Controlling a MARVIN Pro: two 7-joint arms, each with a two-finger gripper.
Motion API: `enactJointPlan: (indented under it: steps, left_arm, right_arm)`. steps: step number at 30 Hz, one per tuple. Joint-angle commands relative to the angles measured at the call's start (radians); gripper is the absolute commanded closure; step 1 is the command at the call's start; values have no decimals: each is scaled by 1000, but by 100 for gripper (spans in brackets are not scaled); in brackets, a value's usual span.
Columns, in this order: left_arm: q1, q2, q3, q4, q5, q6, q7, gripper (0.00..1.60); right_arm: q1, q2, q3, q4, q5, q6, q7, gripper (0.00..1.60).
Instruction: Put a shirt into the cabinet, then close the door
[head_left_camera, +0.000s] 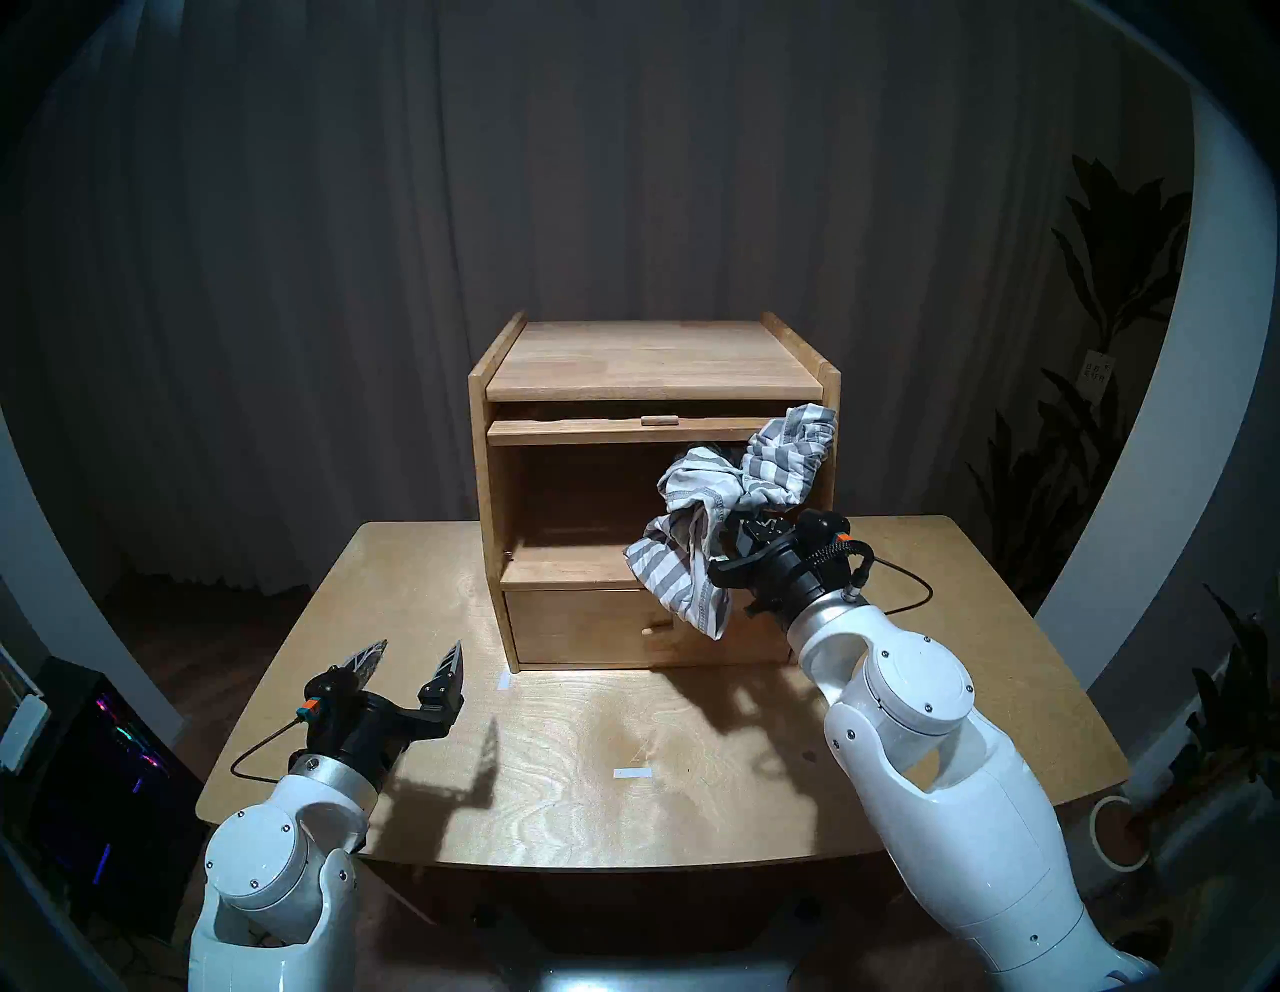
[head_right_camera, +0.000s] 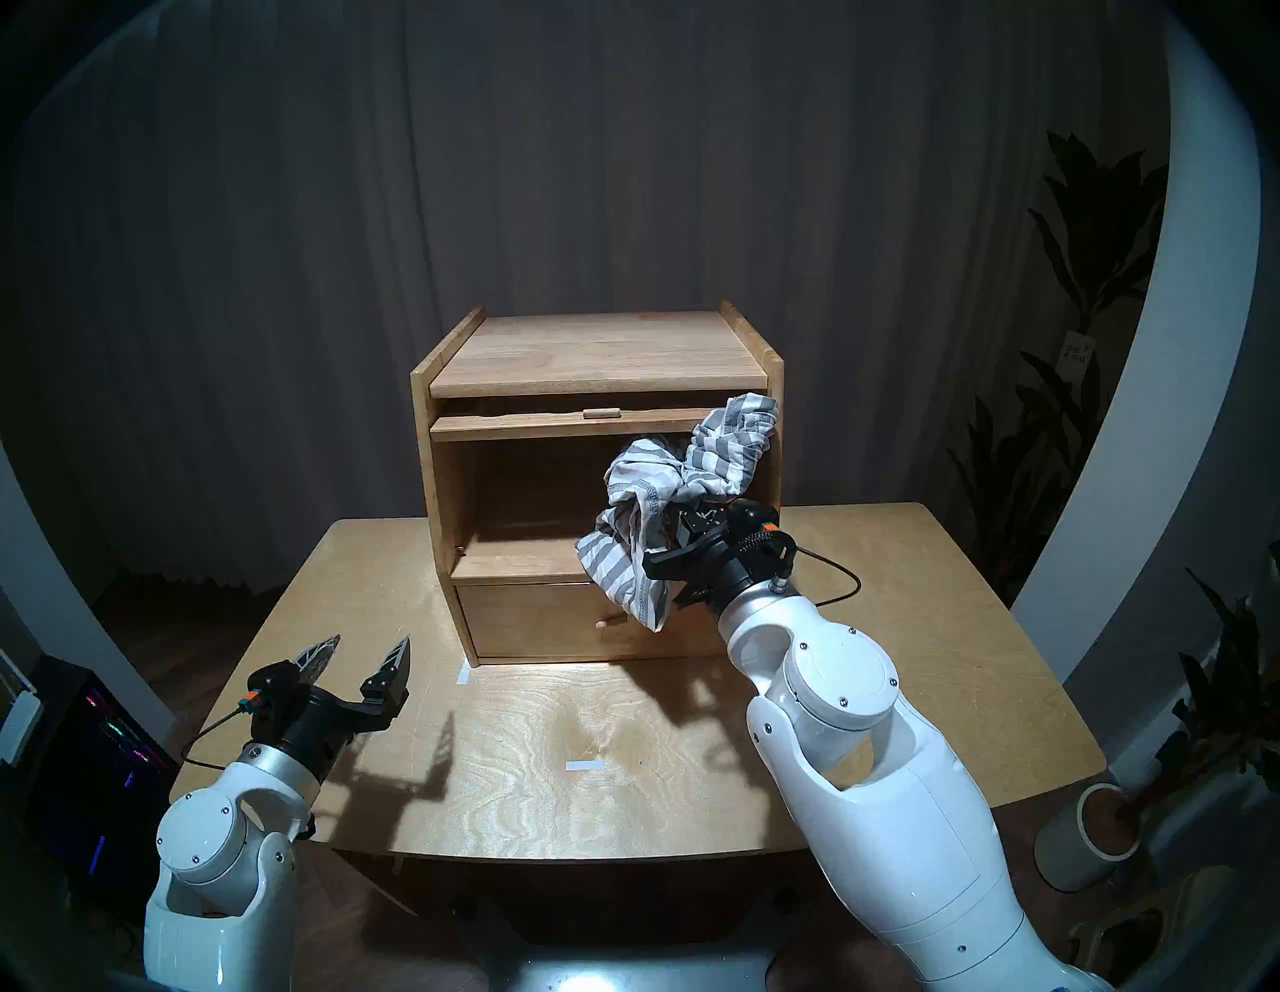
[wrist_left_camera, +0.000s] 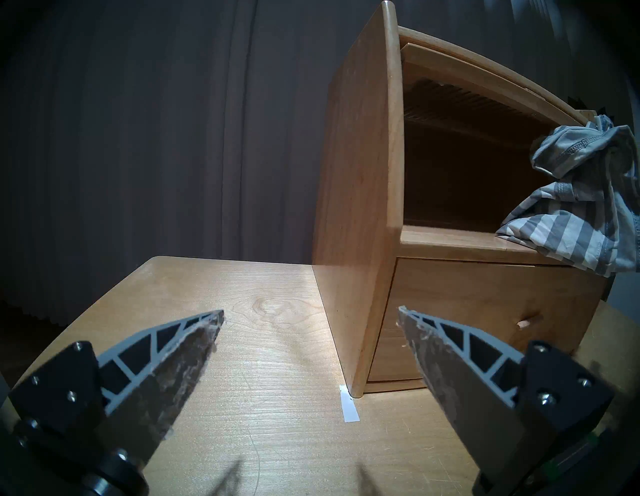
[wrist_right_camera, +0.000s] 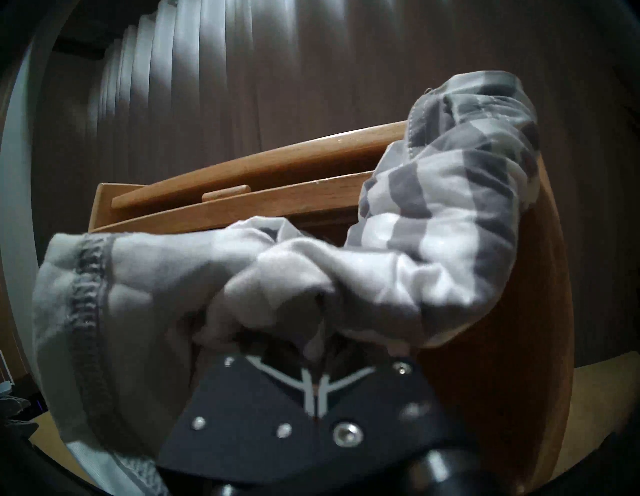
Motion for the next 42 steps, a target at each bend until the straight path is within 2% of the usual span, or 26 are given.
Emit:
enactJointPlan:
  steps: [1, 8, 16, 19, 20, 21, 24, 33, 38, 42]
  left_arm:
    - [-3, -2, 1, -22, -1, -3, 1, 0]
    - [-3, -3, 0, -22, 0, -3, -1, 0]
    - [-4, -4, 0, -22, 1, -3, -2, 0]
    - [-3, -5, -1, -23, 1, -3, -3, 0]
    - [-3, -5, -1, -23, 1, -3, -3, 0]
    - [-3, -6, -1, -24, 2, -2, -3, 0]
    - [-2, -7, -1, -27, 2, -2, -2, 0]
    - [0, -11, -1, -31, 5, 1, -1, 0]
    - [0, -12, -2, -32, 6, 2, -2, 0]
    - [1, -14, -2, -33, 7, 3, -1, 0]
  right_arm:
    - [111, -58, 10, 12, -63, 86, -15, 160]
    - [186, -108, -1, 77, -133, 147, -24, 160]
    - [255, -187, -48, 169, -218, 105, -33, 160]
    - [285, -220, -82, 229, -251, 65, -57, 160]
    - [285, -220, -82, 229, -251, 65, -57, 160]
    - [304, -227, -107, 278, -276, 23, -70, 160]
    - [326, -227, -142, 342, -318, -12, -93, 160]
    - [349, -260, -163, 462, -391, -149, -184, 160]
    - [379, -255, -156, 482, -396, -229, -192, 160]
    - [394, -259, -124, 511, -350, -287, -172, 160]
